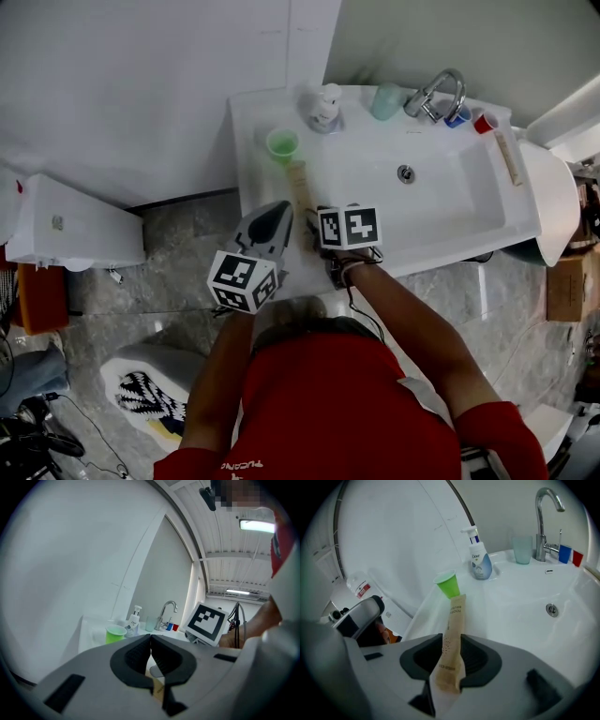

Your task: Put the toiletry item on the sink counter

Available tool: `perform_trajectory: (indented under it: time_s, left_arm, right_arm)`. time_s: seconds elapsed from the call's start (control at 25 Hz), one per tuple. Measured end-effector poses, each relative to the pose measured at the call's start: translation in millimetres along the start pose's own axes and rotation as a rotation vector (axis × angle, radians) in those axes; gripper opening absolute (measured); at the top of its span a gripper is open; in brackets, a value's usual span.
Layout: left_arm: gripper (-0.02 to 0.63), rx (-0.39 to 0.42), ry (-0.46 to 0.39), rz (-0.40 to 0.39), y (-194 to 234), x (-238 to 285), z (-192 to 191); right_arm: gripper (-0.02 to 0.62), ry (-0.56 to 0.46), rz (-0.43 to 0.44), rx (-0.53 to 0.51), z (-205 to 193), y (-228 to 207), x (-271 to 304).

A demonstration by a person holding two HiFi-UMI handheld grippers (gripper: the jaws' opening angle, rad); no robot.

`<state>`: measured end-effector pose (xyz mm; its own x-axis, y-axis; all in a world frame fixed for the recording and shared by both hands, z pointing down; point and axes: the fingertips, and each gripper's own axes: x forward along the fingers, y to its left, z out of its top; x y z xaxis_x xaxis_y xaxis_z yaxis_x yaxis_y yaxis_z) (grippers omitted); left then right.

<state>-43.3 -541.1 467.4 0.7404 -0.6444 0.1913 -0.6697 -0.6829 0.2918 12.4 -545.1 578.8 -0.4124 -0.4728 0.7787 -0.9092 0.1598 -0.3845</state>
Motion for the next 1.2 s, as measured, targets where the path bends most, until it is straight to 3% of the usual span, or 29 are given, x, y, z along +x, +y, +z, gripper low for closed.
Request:
perform_trajectory:
  time_s: [0.16,0.28,0.4,0.56,0.92,1.2]
  left_arm:
    - [0.018,0.011,-0.019,-0.013,-12,-5,9]
    - [0.018,0.024,-0.048,-0.03,-24,-12,22]
    - [0.018,0.044,-0.076,-0.056,-40,-21,37]
    - [0.018,0.072,-0.106,-0.082,-62,-36,52]
    - [0.018,0.139,-0.189,-0.092,-93,-64,81]
    - [0.018,0.14,-0.2,-0.107,-106,-71,82]
  right_arm:
    - [0.117,-0.084,0.019,-0.072,6,3,-22]
    - [0.113,-0.251,0.127,-0.177,21,28,-53]
    - [0.068,-0.435,0.235,-0.3,35,60,-96]
    - [0.044,-0.596,0.317,-0.404,40,88,-143]
    - [0.029,-0.819,0.391,-0.461,34,118,-205]
    - [0.029,-0.86,0.406,-0.497,30,126,-223]
